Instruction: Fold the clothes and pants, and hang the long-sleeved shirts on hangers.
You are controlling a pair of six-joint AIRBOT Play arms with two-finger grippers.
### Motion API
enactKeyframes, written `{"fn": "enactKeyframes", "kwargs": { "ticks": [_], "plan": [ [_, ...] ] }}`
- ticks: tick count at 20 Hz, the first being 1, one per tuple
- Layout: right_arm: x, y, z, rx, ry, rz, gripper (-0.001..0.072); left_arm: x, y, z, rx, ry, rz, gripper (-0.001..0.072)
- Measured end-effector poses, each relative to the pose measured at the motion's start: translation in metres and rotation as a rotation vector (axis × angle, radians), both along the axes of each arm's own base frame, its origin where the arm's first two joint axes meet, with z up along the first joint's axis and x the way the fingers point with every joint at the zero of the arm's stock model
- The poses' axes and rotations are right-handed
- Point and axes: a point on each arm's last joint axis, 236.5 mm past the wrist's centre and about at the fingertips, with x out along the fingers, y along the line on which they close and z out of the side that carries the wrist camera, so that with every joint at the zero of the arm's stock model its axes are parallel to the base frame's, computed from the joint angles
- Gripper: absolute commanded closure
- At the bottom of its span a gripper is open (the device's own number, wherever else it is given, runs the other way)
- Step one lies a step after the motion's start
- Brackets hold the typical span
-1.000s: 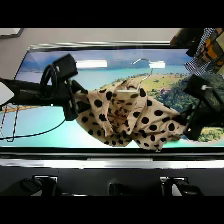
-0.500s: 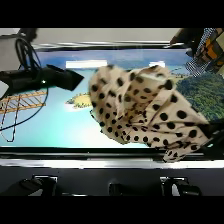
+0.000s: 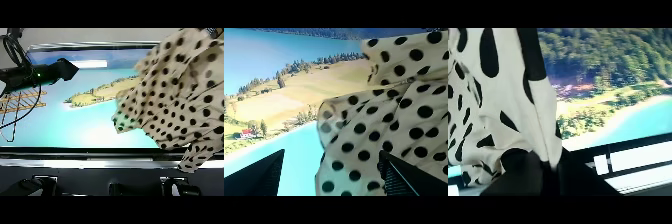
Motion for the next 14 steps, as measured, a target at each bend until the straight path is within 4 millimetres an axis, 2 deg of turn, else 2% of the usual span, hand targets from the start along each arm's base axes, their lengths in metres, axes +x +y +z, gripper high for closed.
{"fn": "enactKeyframes", "kwargs": {
  "ticks": [5, 7, 11, 14],
  "plan": [
    [0.01, -0.054, 0.01, 0.025, 0.013, -0.349, 0.0694, -0.001, -0.003, 0.0, -0.012, 0.009, 0.002, 0.0039],
    [0.02, -0.071, 0.022, 0.002, 0.045, -0.439, 0.0694, 0.0, -0.003, -0.001, -0.01, 0.011, 0.002, 0.0039],
    [0.028, -0.112, 0.073, -0.108, 0.033, -0.612, 0.0695, 0.0, -0.003, -0.003, -0.01, 0.014, 0.002, 0.0039],
    [0.02, -0.142, 0.111, -0.156, -0.033, -0.738, 0.0695, 0.0, -0.003, -0.003, -0.01, 0.014, 0.002, 0.0039]
  ]
}}
